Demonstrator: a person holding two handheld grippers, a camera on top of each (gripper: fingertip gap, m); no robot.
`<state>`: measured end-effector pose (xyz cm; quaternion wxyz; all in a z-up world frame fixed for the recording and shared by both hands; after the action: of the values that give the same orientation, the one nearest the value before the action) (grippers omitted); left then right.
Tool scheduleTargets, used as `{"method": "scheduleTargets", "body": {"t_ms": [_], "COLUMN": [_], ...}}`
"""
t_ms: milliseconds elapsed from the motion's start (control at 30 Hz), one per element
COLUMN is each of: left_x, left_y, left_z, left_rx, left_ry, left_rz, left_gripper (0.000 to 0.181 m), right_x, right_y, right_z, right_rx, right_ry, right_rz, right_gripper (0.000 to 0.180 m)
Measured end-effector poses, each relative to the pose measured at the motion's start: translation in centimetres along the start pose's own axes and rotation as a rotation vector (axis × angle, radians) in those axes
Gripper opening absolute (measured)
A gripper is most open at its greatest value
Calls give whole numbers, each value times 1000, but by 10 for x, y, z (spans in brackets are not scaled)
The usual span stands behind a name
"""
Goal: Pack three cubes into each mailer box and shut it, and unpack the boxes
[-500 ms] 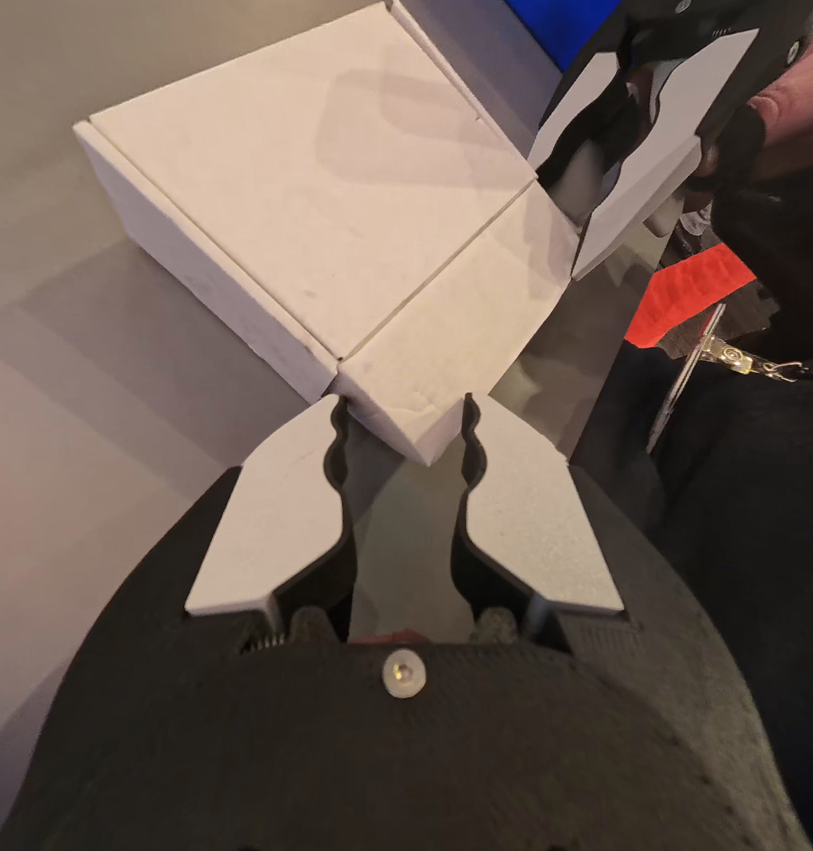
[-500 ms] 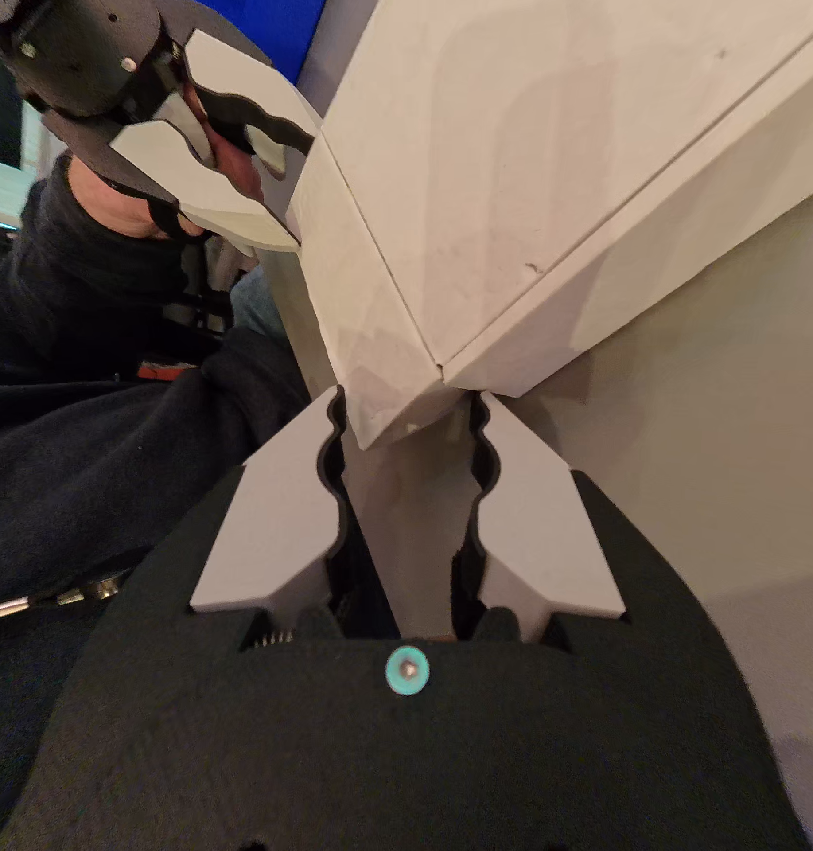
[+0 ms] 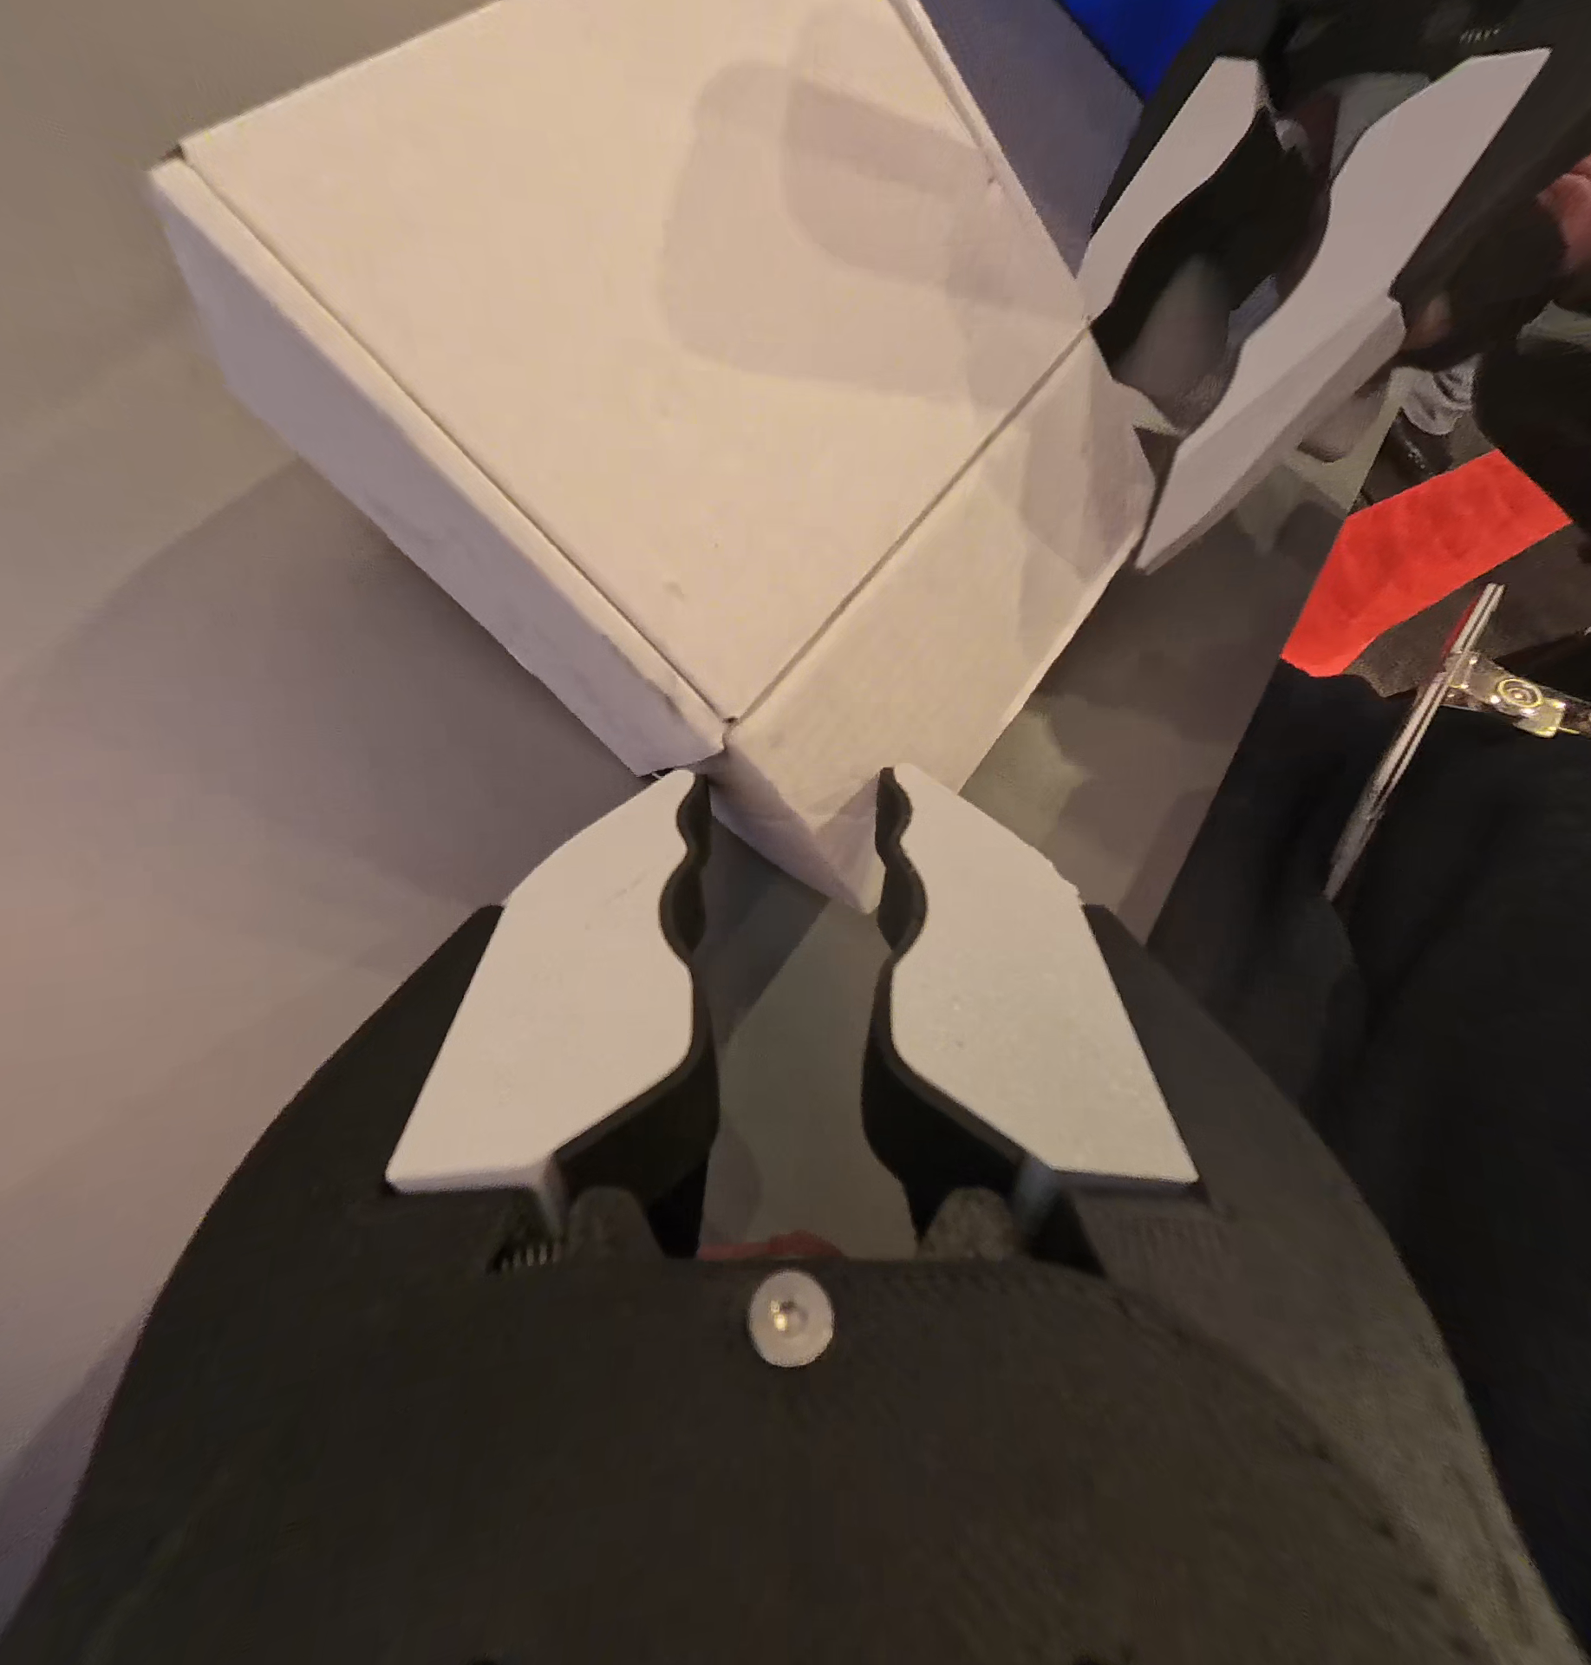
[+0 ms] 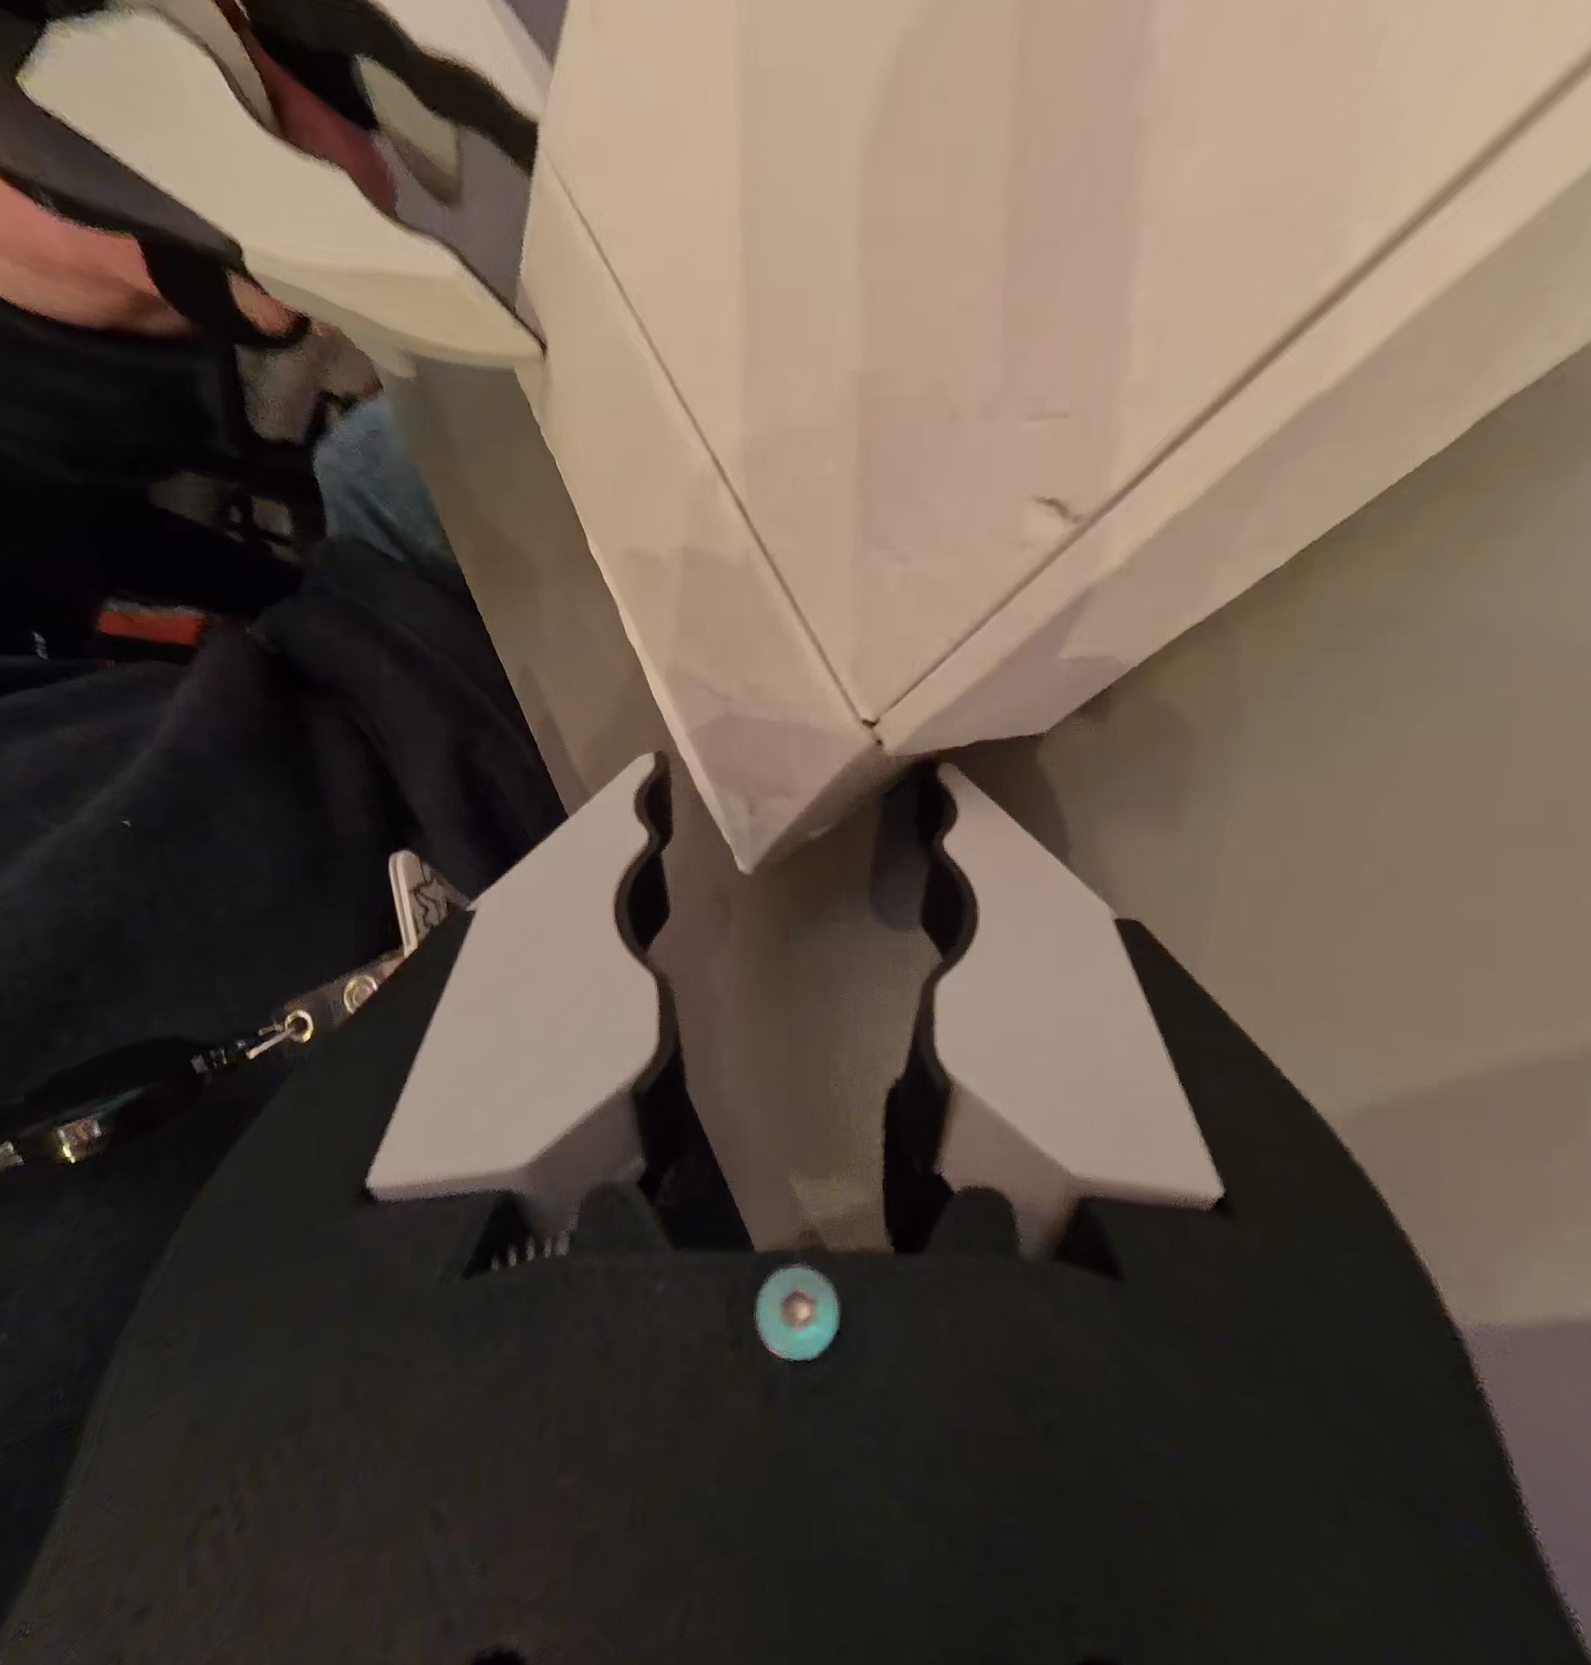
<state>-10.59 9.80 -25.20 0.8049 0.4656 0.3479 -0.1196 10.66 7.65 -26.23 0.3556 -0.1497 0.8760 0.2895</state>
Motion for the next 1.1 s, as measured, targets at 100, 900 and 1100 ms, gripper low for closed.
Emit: {"method": "scheduleTargets", "body": {"t_ms": [100,900,1100], "left_x": [-3,10,11], "left_y": [2,15,15], "left_z": [-2,-13,-11], "left_rx": [5,85,83], "left_ry": [15,-80,-51], "left_rz": [8,-44,-37], "left_gripper": [36,50,56], "right_x": [-8,-18,-16], "right_y": [0,5,3], "right_z": [-5,6,9], "right_rx": [-35,-75,39], "right_ry": [-41,-44,21], "right_rz": [-49,-18,51], "right_gripper": [61,42,40]}}
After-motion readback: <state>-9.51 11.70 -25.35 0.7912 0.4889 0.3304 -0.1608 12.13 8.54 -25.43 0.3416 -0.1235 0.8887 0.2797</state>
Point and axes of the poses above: each gripper's, where its closed fingertips meet, x out along the fingers, y out of its top, z = x × y across the jaws, the point moved 7 cm from there along -x, back along the fingers
